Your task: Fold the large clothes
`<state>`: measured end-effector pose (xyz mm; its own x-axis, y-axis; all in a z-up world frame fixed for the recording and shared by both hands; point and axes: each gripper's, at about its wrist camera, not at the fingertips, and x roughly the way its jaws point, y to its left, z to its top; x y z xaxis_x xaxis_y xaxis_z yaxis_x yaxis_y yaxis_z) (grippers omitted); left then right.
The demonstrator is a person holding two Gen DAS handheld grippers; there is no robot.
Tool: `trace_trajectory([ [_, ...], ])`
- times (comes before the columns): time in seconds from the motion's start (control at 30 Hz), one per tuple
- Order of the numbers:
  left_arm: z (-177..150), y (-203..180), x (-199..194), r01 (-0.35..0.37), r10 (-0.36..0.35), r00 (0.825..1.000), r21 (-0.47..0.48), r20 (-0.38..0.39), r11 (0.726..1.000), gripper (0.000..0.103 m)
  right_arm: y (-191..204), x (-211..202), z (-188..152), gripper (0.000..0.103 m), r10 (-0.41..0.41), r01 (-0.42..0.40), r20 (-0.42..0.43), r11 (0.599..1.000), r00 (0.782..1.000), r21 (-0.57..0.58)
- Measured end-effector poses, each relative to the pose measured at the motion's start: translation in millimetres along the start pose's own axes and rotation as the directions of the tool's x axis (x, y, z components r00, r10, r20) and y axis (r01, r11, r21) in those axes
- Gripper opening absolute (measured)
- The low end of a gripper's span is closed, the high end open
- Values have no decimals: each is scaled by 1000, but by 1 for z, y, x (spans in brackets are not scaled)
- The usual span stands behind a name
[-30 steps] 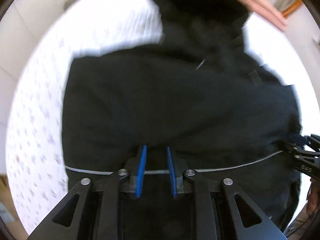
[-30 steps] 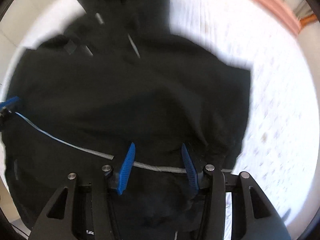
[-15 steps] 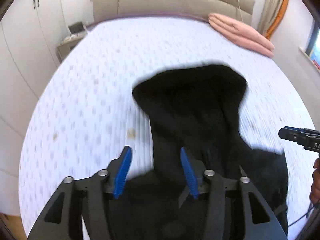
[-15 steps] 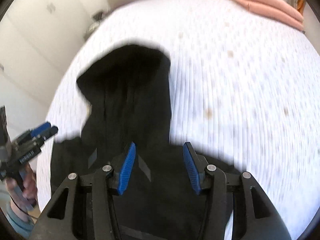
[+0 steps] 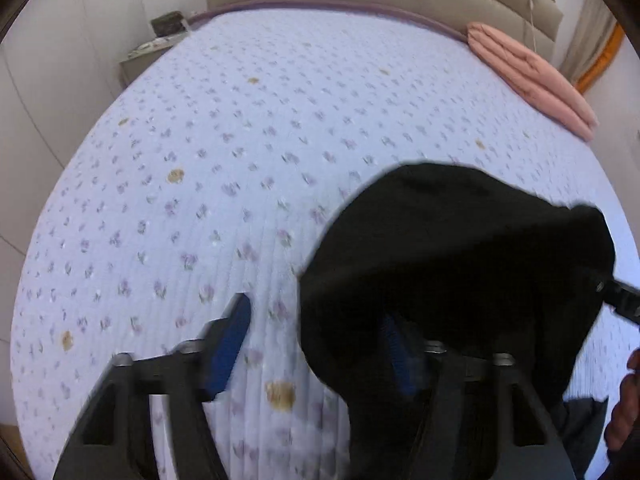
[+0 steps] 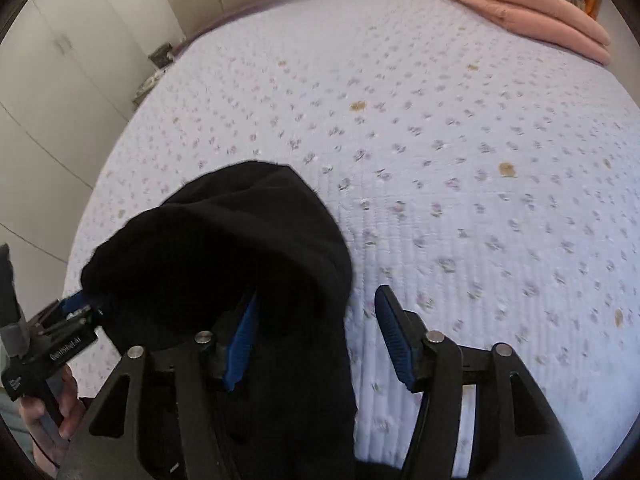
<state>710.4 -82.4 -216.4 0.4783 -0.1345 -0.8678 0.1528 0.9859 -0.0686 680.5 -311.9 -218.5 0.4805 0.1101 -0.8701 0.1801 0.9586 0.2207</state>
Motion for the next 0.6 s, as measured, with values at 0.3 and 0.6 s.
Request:
trace_trajectory([
  [0.3, -10, 18, -89, 280, -269, 935, -18, 231, 960, 9, -32, -90, -29, 4, 38, -49, 210, 998, 977, 46],
  [0.6, -53, 19, 36, 133, -127, 979, 27, -161, 991, 13, -45, 6, -69, 5, -56, 57, -76, 998, 996, 17],
])
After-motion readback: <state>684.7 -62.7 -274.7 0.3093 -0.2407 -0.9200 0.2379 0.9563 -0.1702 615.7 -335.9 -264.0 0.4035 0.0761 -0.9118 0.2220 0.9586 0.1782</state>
